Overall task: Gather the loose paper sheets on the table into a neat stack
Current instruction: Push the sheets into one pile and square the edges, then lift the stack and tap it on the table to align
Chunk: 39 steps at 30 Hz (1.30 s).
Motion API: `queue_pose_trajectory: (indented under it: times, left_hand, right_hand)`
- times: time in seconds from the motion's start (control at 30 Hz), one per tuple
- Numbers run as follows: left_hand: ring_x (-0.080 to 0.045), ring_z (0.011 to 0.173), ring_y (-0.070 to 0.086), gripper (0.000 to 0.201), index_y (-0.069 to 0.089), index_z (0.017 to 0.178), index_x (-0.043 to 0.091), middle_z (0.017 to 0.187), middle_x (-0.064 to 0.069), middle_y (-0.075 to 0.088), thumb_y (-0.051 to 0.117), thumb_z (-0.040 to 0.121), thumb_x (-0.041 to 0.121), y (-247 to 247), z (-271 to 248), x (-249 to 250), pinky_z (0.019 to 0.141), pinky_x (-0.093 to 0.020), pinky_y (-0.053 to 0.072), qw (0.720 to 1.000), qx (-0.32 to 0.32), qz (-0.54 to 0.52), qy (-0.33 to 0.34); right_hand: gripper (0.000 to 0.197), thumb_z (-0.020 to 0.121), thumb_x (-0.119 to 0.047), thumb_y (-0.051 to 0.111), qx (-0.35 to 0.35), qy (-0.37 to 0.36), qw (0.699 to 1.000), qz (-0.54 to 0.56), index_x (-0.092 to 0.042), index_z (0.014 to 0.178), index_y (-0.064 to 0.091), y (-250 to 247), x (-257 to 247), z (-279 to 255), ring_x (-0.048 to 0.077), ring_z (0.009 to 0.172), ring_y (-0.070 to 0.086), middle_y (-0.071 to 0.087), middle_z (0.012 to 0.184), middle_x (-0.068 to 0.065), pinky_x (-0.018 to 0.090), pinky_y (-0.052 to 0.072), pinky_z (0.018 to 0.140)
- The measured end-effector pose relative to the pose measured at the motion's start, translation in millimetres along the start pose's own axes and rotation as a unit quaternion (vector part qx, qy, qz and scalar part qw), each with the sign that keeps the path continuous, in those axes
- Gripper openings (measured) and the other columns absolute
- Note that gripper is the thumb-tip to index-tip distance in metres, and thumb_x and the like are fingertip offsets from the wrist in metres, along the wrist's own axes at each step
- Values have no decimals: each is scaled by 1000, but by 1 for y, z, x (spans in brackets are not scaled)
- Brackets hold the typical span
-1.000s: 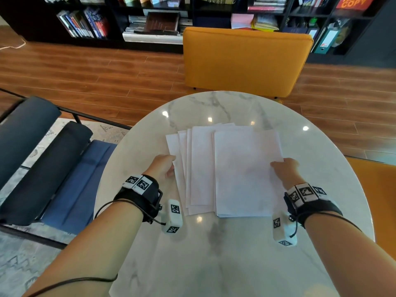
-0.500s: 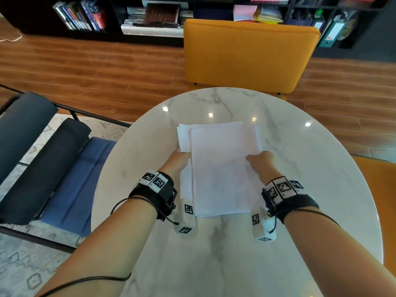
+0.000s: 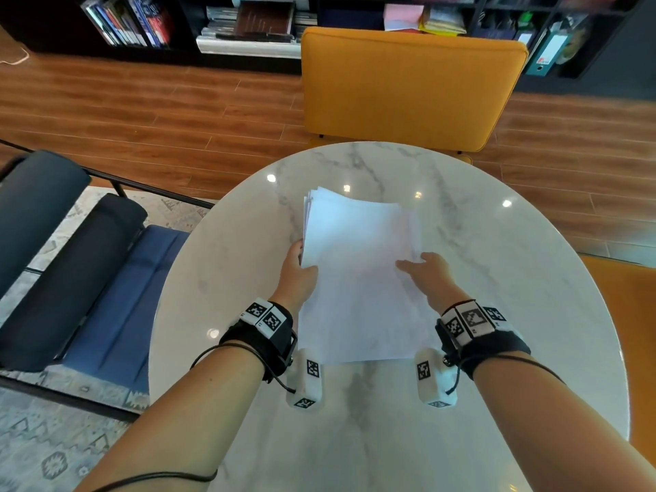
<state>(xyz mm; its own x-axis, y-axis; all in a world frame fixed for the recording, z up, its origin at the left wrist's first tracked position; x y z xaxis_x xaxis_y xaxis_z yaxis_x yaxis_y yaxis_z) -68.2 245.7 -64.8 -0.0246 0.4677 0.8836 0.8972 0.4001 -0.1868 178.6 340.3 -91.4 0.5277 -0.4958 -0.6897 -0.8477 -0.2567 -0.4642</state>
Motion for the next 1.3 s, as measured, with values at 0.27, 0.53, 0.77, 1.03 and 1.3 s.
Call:
queue_pose_trajectory:
  times: [0.27,0.53,0.77,1.03,1.3]
  left_hand:
    - [-22,104,66,44,51,121,23,118,-4,66,57,82,4,-3,-28,26,87,-41,56,995,-22,-56,74]
    - [-7,99,63,33,49,108,29,110,2,64,51,88,3,-21,-67,78,84,-23,52,979,34,-72,186]
    - [-16,111,58,34,45,114,24,113,3,59,55,87,4,-21,-108,87,98,-31,46,966,61,-105,229]
    - [-10,118,53,42,39,130,21,127,3,55,55,92,29,-26,-131,99,101,-33,44,955,76,-107,266]
    - [-11,112,50,35,42,124,10,115,8,52,53,93,22,-48,-152,136,96,-12,39,918,153,-54,363]
  right_hand:
    - [67,72,-33,78,-50,-74,960,266,-8,127,48,-19,1,-16,26,99,68,67,111,8,31,56,70]
    - [10,86,-5,63,-69,-214,909,352,-8,94,68,-42,-61,-76,4,72,72,77,77,-9,19,56,65]
    - [14,80,-6,70,-47,-265,904,333,-12,92,67,-54,-66,-122,3,76,72,76,77,-10,21,55,71]
    - [50,72,-14,79,-38,-280,900,331,-5,118,61,-63,-72,-141,22,98,71,72,110,11,32,59,77]
    - [51,67,-21,83,-30,-315,894,318,-39,107,56,-77,-95,-156,10,88,70,66,109,2,29,58,72]
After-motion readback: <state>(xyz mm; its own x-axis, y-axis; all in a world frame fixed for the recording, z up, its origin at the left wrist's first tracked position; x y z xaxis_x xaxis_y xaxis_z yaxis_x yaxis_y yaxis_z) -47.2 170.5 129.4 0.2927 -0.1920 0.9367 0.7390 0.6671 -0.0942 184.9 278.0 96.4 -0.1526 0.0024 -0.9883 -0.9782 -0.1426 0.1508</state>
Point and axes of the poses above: each hand's wrist, its own z-axis towards the middle knuckle, its own y-axis out of the palm, x = y × z, the point moved 9 cm from there along z, towards the middle knuckle
